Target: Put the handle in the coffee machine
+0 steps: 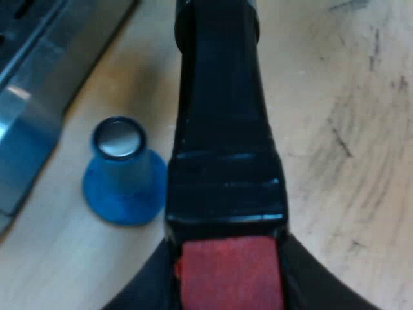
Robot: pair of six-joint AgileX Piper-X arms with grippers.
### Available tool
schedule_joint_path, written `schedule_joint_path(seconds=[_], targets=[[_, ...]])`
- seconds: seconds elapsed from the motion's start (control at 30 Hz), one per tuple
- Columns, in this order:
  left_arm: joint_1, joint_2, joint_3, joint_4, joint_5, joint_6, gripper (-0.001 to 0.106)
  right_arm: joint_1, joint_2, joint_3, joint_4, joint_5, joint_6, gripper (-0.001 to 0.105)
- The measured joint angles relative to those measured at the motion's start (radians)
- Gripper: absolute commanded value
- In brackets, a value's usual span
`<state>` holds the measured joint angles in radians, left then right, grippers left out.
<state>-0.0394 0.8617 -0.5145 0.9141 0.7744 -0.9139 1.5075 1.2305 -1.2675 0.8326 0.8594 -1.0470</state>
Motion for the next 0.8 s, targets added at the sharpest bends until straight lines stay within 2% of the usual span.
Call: schedule_joint_path(seconds=[0.1,0.57,0.63,0.67,0.7,0.8], targets=[[0.027,0.0,0.0,-0.025,0.0,0.0,0.0,0.041,0.031,0.0,-0.009,0.102,0.0,0.082],[0.039,0.0,0.0,-0.059,0.0,0.0,0.0,0.043,0.141,0.006,-0.09,0.145,0.0,0.082],[0.039,0.004,0.0,-0.064,0.0,0.0,0.0,0.043,0.157,0.006,-0.118,0.212,0.0,0.082],[0.039,0.008,0.0,-0.076,0.0,0.0,0.0,0.043,0.181,0.006,-0.135,0.315,-0.005,0.082],[0.039,0.013,0.0,-0.086,0.0,0.0,0.0,0.041,0.193,0.006,-0.139,0.354,-0.007,0.082],[0.039,0.029,0.0,-0.105,0.0,0.0,0.0,0.036,0.215,0.006,-0.142,0.39,-0.006,0.082]])
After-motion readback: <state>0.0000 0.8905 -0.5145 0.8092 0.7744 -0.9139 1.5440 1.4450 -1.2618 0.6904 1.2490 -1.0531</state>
